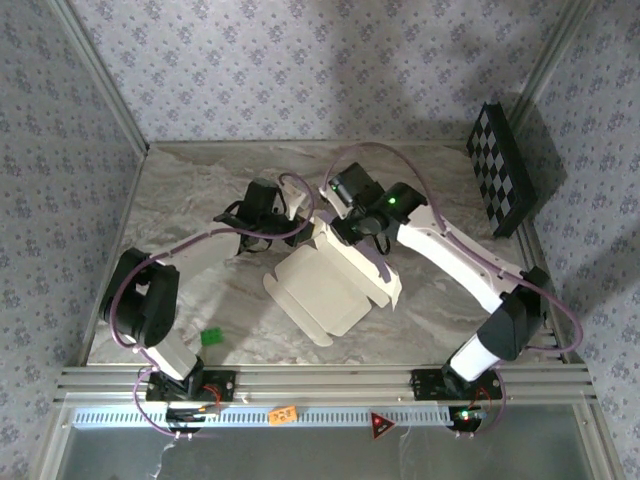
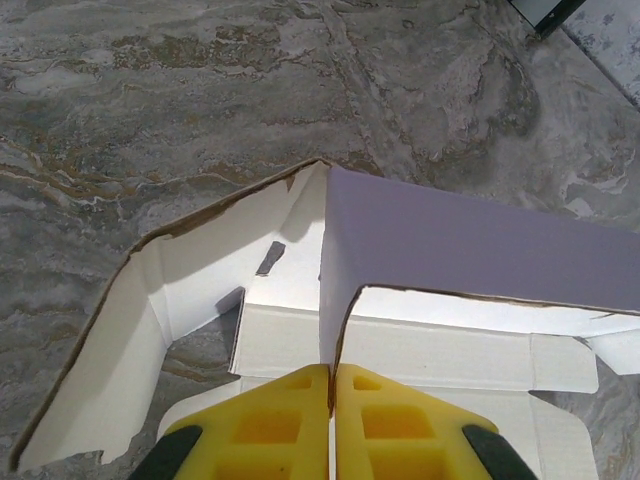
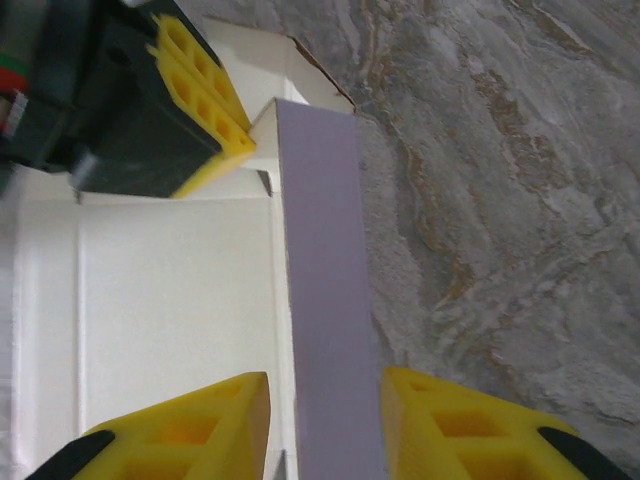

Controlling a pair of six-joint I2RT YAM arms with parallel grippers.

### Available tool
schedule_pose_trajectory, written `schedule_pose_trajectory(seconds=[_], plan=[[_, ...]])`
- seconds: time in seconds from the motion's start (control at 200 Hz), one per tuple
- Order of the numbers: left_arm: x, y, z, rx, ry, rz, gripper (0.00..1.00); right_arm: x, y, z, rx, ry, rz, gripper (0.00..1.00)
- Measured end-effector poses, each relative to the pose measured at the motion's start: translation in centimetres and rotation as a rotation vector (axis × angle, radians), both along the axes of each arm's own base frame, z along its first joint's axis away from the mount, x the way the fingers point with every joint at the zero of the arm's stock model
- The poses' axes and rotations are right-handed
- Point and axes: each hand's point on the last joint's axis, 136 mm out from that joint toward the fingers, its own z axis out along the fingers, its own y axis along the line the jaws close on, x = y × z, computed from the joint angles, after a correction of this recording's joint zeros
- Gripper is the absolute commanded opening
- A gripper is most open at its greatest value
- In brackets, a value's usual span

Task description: Fold the paper box

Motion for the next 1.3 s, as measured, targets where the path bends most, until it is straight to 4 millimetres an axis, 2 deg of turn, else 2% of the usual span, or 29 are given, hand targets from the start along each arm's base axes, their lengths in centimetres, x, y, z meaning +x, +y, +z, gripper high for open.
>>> schedule_pose_trajectory(seconds=[0.095,0.22,0.41,0.66,0.93,1.019,1.184,1.299], plan=[[-0.1,-0.2,-0.1,0.003,0.002,-0.003,0.09,0.2,-0.2,0.3,0.074,0.035,-0.032,0.39],[-0.1,-0.3,-0.4,0.008,0.005,-0.004,0.1,0.9,-1.0,-0.3,0.163,0.113,-0.093,0.41],[-0.1,-0.3,-0.9,0.018,0.01,0.0,0.1,1.9,-1.7,-2.7,0.255,0.256,-0.148,0.42],[0.1,-0.5,-1.9,0.026,0.023,0.0,0.11,1.3,-1.4,-6.3,0.306,0.4,-0.147,0.4],[0.3,-0.6,-2.3,0.028,0.025,0.001,0.12,1.4,-1.9,-7.5,0.322,0.431,-0.161,0.37],[0.3,-0.5,-2.3,0.029,0.027,0.006,0.17,1.4,-1.7,-7.6,0.33,0.435,-0.157,0.35],[0.3,0.0,-2.6,0.054,0.04,0.03,0.32,1.4,-1.4,-7.7,0.344,0.44,-0.147,0.34],[0.1,0.8,-1.1,0.073,0.004,0.046,0.4,1.5,-1.4,-7.6,0.349,0.439,-0.145,0.34]])
